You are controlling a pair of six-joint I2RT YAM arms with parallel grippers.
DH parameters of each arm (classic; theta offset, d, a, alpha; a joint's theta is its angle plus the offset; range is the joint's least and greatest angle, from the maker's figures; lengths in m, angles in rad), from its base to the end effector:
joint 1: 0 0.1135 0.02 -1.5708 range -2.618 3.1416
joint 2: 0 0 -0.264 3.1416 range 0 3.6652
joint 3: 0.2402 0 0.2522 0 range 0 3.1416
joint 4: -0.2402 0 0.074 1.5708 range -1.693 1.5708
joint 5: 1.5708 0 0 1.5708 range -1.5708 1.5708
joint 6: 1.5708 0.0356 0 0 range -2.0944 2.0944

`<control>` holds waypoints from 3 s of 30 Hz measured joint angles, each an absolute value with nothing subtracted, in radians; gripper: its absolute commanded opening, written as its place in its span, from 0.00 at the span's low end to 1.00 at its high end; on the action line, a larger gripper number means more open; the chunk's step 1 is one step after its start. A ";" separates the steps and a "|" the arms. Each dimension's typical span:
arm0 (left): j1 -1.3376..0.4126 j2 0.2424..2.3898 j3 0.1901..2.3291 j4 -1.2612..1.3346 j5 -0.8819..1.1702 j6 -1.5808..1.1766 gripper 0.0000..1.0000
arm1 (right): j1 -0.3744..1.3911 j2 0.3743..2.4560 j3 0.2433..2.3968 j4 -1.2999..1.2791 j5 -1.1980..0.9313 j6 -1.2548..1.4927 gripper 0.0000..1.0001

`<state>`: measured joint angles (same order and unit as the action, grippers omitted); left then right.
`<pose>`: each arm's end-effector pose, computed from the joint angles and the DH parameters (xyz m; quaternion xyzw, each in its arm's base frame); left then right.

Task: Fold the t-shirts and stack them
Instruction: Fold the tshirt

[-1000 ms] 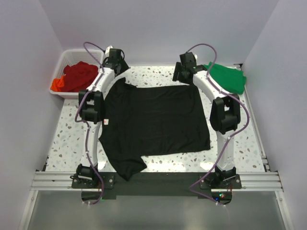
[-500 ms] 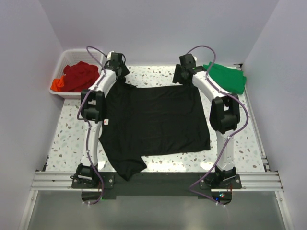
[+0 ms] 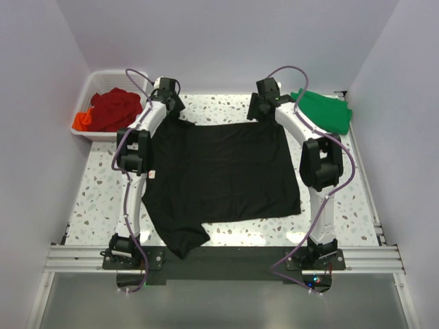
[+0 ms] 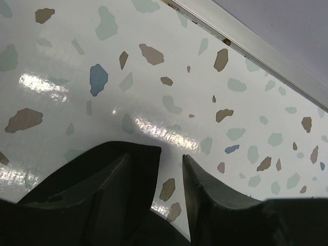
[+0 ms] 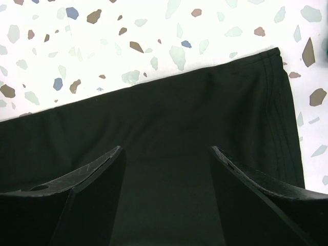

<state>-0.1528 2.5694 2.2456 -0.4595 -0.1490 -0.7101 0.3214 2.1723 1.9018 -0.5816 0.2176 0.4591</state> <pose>0.5648 -0.0816 0.1583 -0.2808 0.8775 -0.0976 0.3763 0.4703 0.1485 0.2417 0.1021 0.9258 0.0390 0.3620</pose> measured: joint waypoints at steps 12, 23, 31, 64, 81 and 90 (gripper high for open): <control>-0.154 2.586 2.270 -0.505 -0.230 -0.711 0.17 | 0.321 2.172 1.869 -0.575 0.223 0.459 0.69; -0.154 2.586 2.263 -0.495 -0.242 -0.682 0.00 | 0.320 2.172 1.845 -0.573 0.225 0.459 0.68; -0.154 2.567 2.200 -0.394 -0.216 -0.660 0.00 | 0.320 2.172 1.841 -0.572 0.225 0.459 0.68; -0.167 2.216 1.892 -0.363 -0.280 -0.659 0.00 | 0.214 2.368 2.181 -0.756 0.234 0.531 0.75; -0.173 2.136 1.807 -0.382 -0.281 -0.646 0.00 | 0.135 2.468 2.271 -0.785 0.226 0.531 0.68; -0.176 2.122 1.773 -0.383 -0.274 -0.642 0.00 | 0.139 2.533 2.287 -0.770 0.233 0.518 0.58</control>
<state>-0.1757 2.1223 1.7729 -0.3828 -0.2737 -0.6422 0.1394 2.5328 2.2871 -0.7696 0.2329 0.5179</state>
